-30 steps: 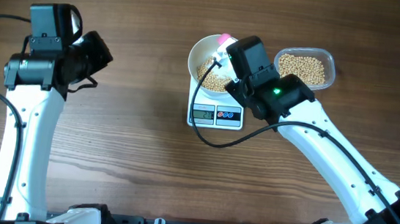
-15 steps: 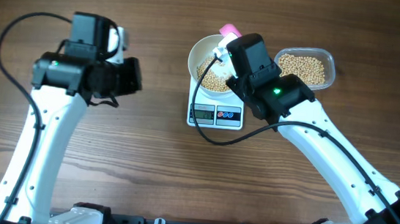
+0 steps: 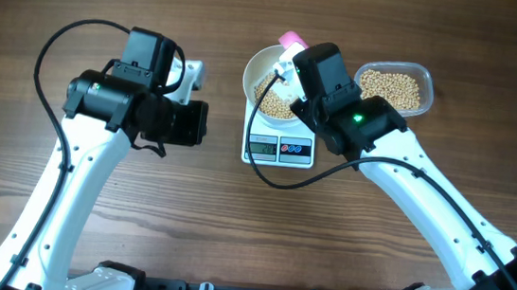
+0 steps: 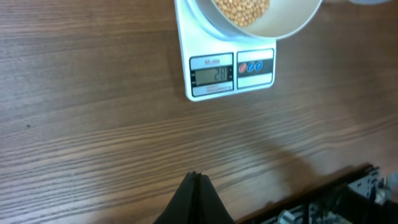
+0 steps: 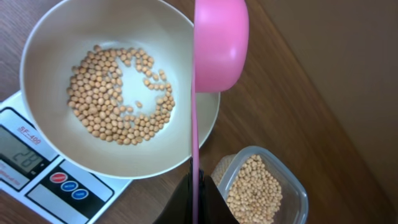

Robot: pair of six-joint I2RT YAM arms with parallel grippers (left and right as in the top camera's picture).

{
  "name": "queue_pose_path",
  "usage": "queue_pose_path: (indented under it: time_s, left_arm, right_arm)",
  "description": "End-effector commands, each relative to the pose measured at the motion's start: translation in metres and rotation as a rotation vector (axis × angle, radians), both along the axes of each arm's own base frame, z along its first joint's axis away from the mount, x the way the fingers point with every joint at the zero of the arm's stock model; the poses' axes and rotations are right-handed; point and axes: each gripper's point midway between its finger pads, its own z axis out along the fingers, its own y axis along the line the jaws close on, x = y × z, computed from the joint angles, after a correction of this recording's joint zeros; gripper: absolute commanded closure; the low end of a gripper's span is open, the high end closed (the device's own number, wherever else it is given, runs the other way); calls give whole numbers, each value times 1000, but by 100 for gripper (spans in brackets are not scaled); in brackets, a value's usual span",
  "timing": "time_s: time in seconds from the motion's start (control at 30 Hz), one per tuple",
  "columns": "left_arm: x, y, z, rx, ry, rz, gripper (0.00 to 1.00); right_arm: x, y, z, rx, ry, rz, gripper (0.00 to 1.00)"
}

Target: Scoop item into bowl and weigh 150g on scale

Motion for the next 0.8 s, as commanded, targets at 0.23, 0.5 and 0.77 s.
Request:
queue_pose_path:
  time_s: [0.23,0.5,0.77]
  left_arm:
    - [2,-3,-1,0,-17,-50,96]
    - [-6,-25,8,-119,-24,-156,96]
    - [-5,-24,8,-116,-29,-155,50]
  right_arm:
    - [-4,12,14,224,24,-115,96]
    - [-1,-15,61,429,-8,-215,96]
    - [-4,-66,76,493,-18,-376,96]
